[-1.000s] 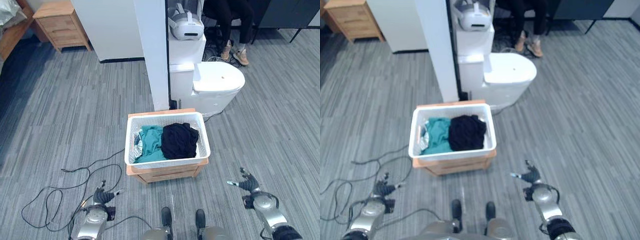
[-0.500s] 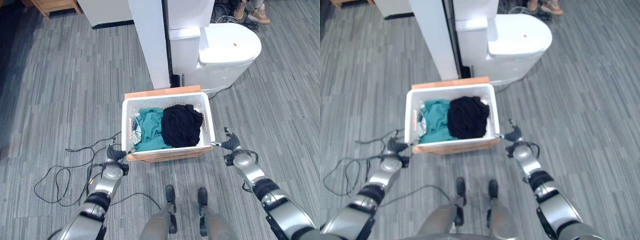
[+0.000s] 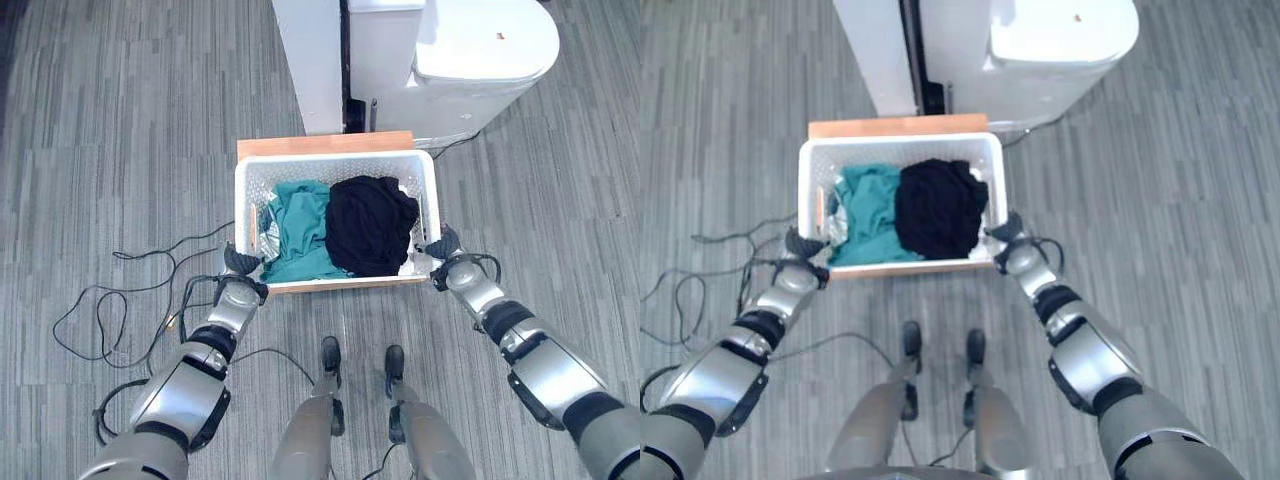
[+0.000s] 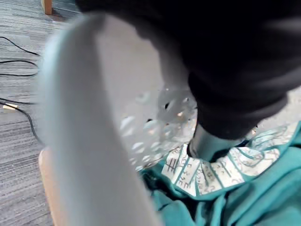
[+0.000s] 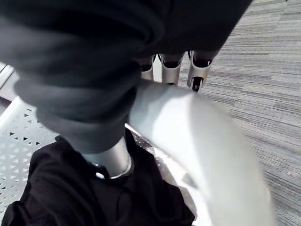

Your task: Grab the laundry basket,head to the washer,open it,put in the laundry and shut it.

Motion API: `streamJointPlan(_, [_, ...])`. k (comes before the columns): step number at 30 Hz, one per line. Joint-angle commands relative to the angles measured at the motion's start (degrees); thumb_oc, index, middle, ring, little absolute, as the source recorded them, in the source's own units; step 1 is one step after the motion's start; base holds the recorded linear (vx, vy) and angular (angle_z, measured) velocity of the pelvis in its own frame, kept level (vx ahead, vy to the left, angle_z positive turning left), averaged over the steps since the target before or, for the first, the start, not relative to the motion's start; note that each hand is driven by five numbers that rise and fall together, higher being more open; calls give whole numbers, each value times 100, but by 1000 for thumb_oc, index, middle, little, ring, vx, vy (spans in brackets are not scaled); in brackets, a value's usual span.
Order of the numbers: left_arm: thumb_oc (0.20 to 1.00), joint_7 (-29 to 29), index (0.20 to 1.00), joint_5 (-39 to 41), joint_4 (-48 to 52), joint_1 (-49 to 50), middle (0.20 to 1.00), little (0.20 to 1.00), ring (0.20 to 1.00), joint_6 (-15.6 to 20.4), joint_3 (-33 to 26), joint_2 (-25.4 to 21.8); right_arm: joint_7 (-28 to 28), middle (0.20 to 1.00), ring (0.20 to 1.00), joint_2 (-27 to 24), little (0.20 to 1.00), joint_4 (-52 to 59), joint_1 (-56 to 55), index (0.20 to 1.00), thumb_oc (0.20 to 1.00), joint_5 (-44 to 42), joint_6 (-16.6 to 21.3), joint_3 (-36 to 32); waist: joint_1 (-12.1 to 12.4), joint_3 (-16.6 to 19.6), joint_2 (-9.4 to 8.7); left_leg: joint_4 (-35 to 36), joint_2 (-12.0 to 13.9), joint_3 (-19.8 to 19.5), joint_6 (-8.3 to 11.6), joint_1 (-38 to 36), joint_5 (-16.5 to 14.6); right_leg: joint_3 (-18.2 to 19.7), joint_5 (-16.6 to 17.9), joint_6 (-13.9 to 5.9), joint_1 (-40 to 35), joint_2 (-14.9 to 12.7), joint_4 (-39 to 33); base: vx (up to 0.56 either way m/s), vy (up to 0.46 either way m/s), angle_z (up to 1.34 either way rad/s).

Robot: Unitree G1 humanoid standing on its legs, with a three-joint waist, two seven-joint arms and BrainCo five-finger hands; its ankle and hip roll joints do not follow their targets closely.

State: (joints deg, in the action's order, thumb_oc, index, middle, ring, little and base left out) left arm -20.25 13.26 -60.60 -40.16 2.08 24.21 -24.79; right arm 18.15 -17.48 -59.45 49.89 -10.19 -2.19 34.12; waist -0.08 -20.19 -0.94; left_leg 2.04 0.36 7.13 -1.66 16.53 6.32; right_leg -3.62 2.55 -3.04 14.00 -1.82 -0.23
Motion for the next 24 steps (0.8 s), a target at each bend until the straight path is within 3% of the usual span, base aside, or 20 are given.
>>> streamJointPlan(1, [200, 73, 200, -32, 244, 209, 200, 200, 200, 133, -101, 174, -49, 200, 200, 67, 200, 466, -264, 200, 200, -72, 230, -104, 37, 72, -349, -311, -5, -97, 334, 41, -443, 291, -69, -479, 376, -509, 281, -8, -40, 3])
streamJointPlan(2, [200, 72, 200, -33, 250, 216, 200, 200, 200, 130, -101, 175, -49, 200, 200, 65, 200, 474, -272, 200, 200, -70, 226, -103, 37, 75, -348, -310, -5, -98, 334, 40, -444, 290, -69, -479, 375, -509, 281, 8, -75, 2])
streamJointPlan(3, [200, 51, 200, -88, 1185, 788, 200, 200, 200, 196, -371, 138, -11, 200, 200, -131, 200, 1341, -863, 200, 200, 142, 284, -382, 2, 137, -356, -297, 19, -86, 327, -142, -519, 290, -137, -467, 221, -479, 281, 16, -62, -2])
streamJointPlan(5, [200, 45, 200, -135, 1595, 1026, 200, 200, 200, 226, -472, 131, -11, 200, 200, -187, 200, 1692, -1132, 200, 200, 219, 305, -506, -17, 184, -355, -291, 25, -78, 327, -181, -533, 290, -144, -462, 182, -470, 265, 20, -59, -2])
streamJointPlan(6, [200, 117, 200, -202, 2454, 1613, 200, 200, 200, 295, -697, 116, -49, 200, 200, -378, 200, 2459, -1721, 200, 200, 461, 352, -773, -47, 258, -348, -281, 46, -63, 323, -346, -591, 286, -204, -455, 17, -448, 245, 19, -42, -1])
streamJointPlan(7, [200, 116, 200, -204, 2462, 1620, 200, 200, 200, 291, -698, 115, -50, 200, 200, -379, 200, 2468, -1728, 200, 200, 463, 347, -774, -47, 274, -350, -276, 46, -61, 323, -328, -576, 288, -188, -454, 33, -448, 236, 57, -72, -3])
streamJointPlan(9, [200, 285, 200, -280, 3431, 2476, 200, 200, 200, 326, -979, 158, -193, 200, 200, -591, 200, 3525, -2593, 200, 200, 836, 421, -1229, -109, 457, -329, -207, 88, -21, 309, -588, -645, 280, -265, -448, -209, -430, 171, 66, -54, -5])
streamJointPlan(13, [200, 621, 200, -287, 4395, 3364, 200, 200, 200, 281, -1239, 118, -398, 200, 200, -851, 200, 4680, -3683, 200, 200, 1170, 470, -1883, -228, 722, -271, -92, 120, 1, 304, -946, -686, 252, -345, -437, -536, -404, 96, 50, -29, -4])
streamJointPlan(17, [200, 899, 200, -307, 4829, 3826, 200, 200, 200, 219, -1270, 106, -567, 200, 200, -804, 200, 5305, -4403, 200, 200, 1124, 524, -2290, -365, 906, -245, -67, 136, 67, 295, -1202, -767, 284, -380, -444, -725, -387, 83, 45, 2, -6])
streamJointPlan(20, [200, 1188, 200, -430, 5326, 4289, 200, 200, 200, 194, -1227, 36, -790, 200, 200, -713, 200, 5920, -5168, 200, 200, 999, 647, -2675, -680, 1082, -222, -187, 157, 314, 245, -1497, -1006, 534, -417, -473, -899, -331, 85, 41, 53, -37])
streamJointPlan(21, [200, 1189, 200, -431, 5331, 4294, 200, 200, 200, 191, -1226, 33, -794, 200, 200, -711, 200, 5934, -5179, 200, 200, 1000, 640, -2679, -667, 1093, -227, -185, 157, 328, 246, -1482, -988, 549, -395, -471, -882, -329, 77, 4, 50, -44])
streamJointPlan(23, [200, 1266, 200, -453, 5509, 4437, 200, 200, 200, 203, -1172, 33, -888, 200, 200, -634, 200, 6139, -5475, 200, 200, 863, 700, -2784, -888, 1165, -213, -271, 177, 592, 212, -1616, -1102, 817, -349, -508, -851, -260, 105, -18, 78, -66])
streamJointPlan(24, [200, 1329, 200, -505, 5682, 4522, 200, 200, 200, 254, -1163, -7, -958, 200, 200, -634, 200, 6276, -5656, 200, 200, 777, 792, -2901, -1126, 1196, -190, -323, 201, 896, 172, -1737, -1210, 1108, -323, -578, -790, -179, 157, -49, 103, -86])
